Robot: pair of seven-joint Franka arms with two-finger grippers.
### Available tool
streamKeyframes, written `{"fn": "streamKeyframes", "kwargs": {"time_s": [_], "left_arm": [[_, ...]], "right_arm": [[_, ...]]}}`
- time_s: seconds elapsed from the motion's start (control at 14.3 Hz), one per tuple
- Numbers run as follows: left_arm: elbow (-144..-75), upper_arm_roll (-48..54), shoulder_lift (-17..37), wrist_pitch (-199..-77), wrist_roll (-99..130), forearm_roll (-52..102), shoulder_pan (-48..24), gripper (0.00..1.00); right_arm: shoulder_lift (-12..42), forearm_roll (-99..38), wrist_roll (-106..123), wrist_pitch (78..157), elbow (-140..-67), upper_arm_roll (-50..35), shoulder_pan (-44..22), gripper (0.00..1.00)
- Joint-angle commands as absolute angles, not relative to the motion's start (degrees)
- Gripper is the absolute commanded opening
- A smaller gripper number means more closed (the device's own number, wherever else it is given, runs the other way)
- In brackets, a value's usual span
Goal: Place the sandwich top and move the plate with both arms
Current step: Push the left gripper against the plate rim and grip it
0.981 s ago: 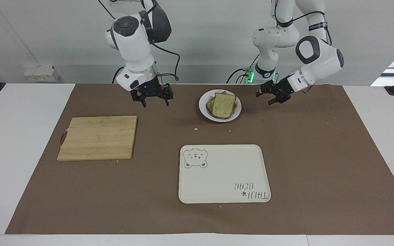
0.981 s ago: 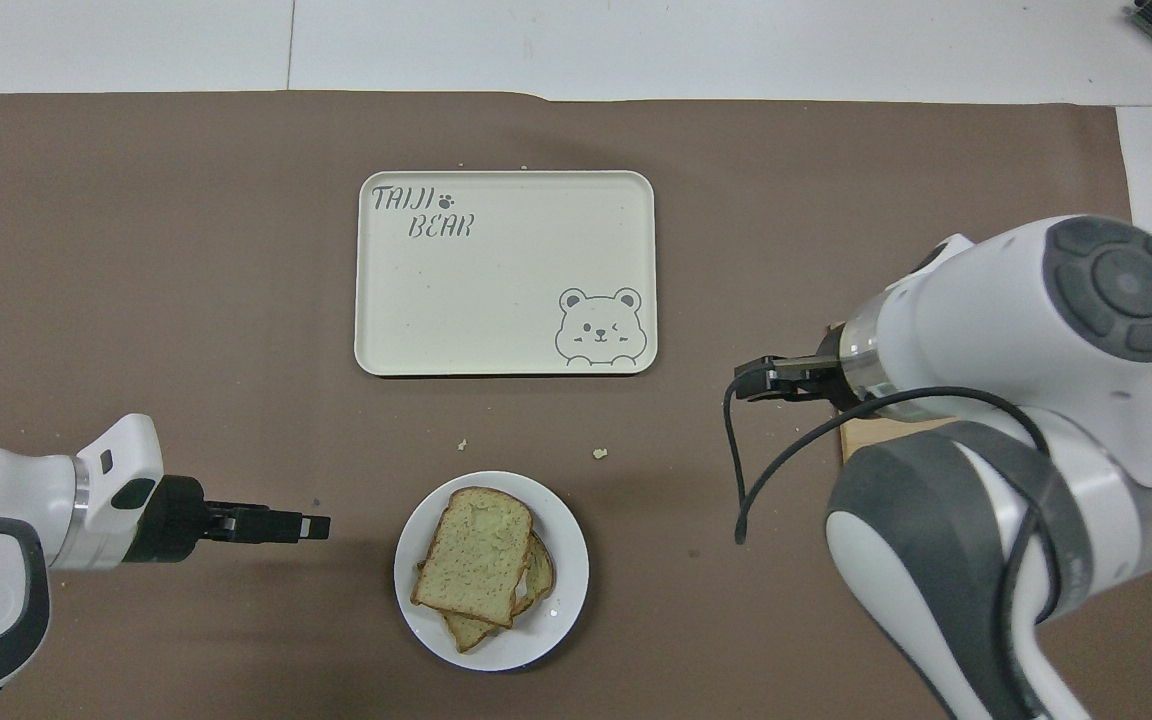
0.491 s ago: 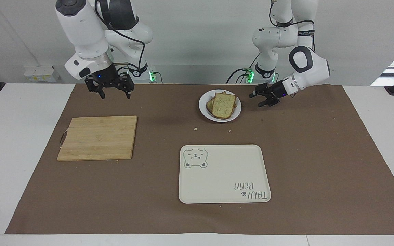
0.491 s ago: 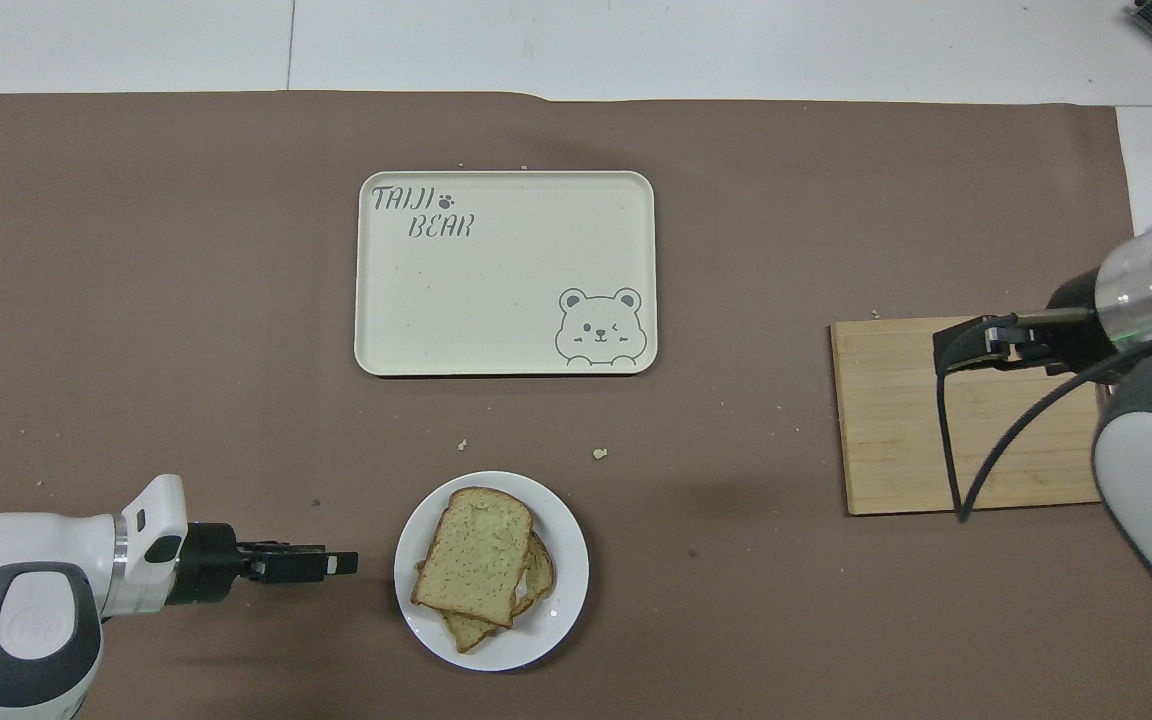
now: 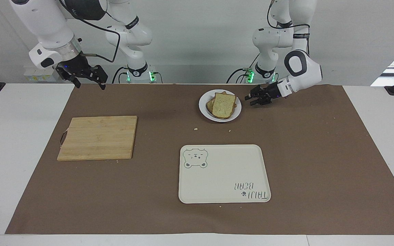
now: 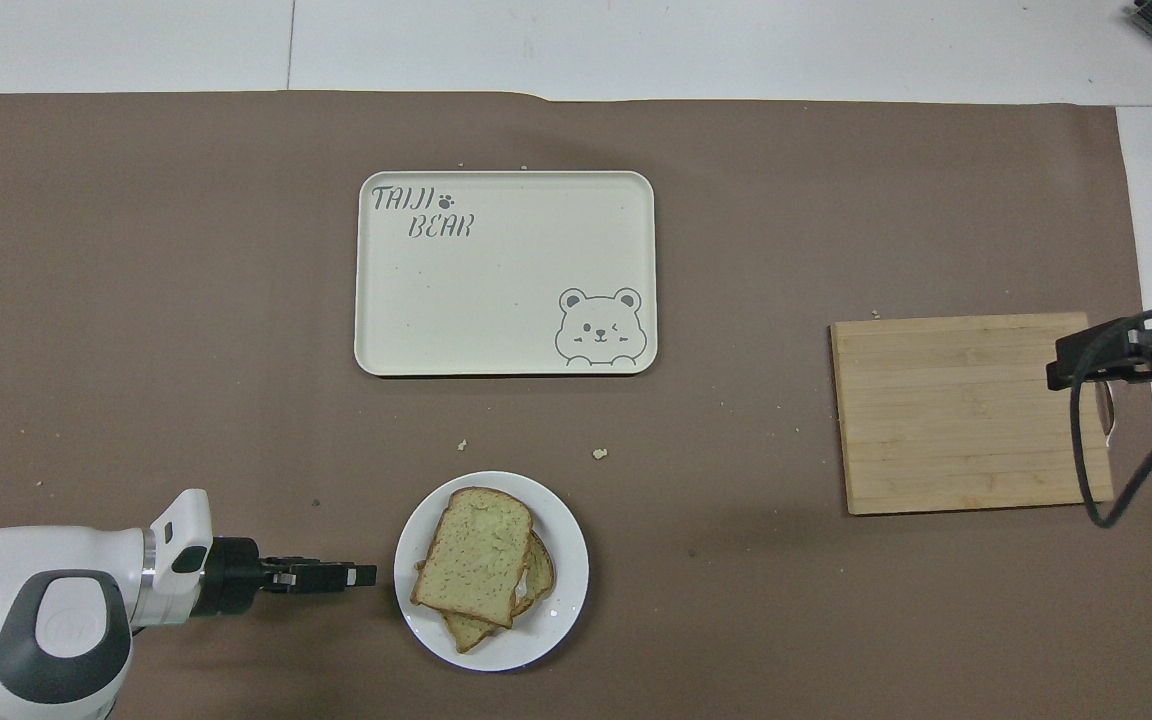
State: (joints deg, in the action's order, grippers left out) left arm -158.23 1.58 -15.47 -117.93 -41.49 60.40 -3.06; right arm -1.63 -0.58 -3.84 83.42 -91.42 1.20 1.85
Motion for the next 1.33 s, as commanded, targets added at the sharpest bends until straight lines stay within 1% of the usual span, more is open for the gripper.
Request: {"fn": "streamKeyframes", "kwargs": {"time_s": [0.0,0.07,0.28,0.35,0.49,0.63,0.77,0.91,1.19,1.26], "left_arm": [[-159.61,1.32,-13.55,-123.29,-42.54,65.2,-8.51,0.59],[-159.61,1.32,-12.75,-124.27,-42.54,66.43,-10.18,0.59],[-160.4,1.32,-12.74,-124.28,-42.54,67.68,-10.98,0.51],[-160.57,1.32,-12.74,-124.28,-42.54,67.68,-12.03,0.46],[-160.58,1.32,-12.57,-123.84,-42.36,67.68,-12.39,0.31],[-160.66,1.32,-12.57,-124.27,-42.19,67.68,-14.32,0.14],[-160.84,1.32,-12.66,-124.28,-41.75,67.68,-14.59,0.05],[-160.75,1.32,-12.57,-124.45,-39.3,67.68,-14.59,0.0],[-159.7,1.14,-11.78,-123.93,-39.11,67.76,-13.36,0.0],[-158.39,1.14,-11.52,-123.58,-39.11,67.76,-12.23,0.0]], "right_arm": [[-2.8,-0.09,-2.72,83.66,-93.24,1.14,2.2,1.0],[-3.07,0.09,-2.72,84.63,-93.77,1.14,2.11,1.0],[-2.99,0.61,-2.37,86.56,-93.87,1.14,2.2,1.0],[-2.99,1.05,-2.11,87.09,-94.04,1.14,2.11,1.0],[-2.99,2.46,-2.11,87.36,-94.04,0.71,2.02,1.0],[-2.99,2.37,-2.37,87.36,-93.96,0.62,2.11,1.0],[-2.64,1.32,-2.29,87.28,-93.61,0.62,2.46,1.0],[-2.55,1.32,-2.37,87.28,-93.52,0.62,2.46,1.0],[-2.55,1.32,-2.37,87.36,-93.52,0.62,2.29,1.0],[-2.55,1.32,-2.37,87.36,-93.52,0.62,2.29,1.0]]}}
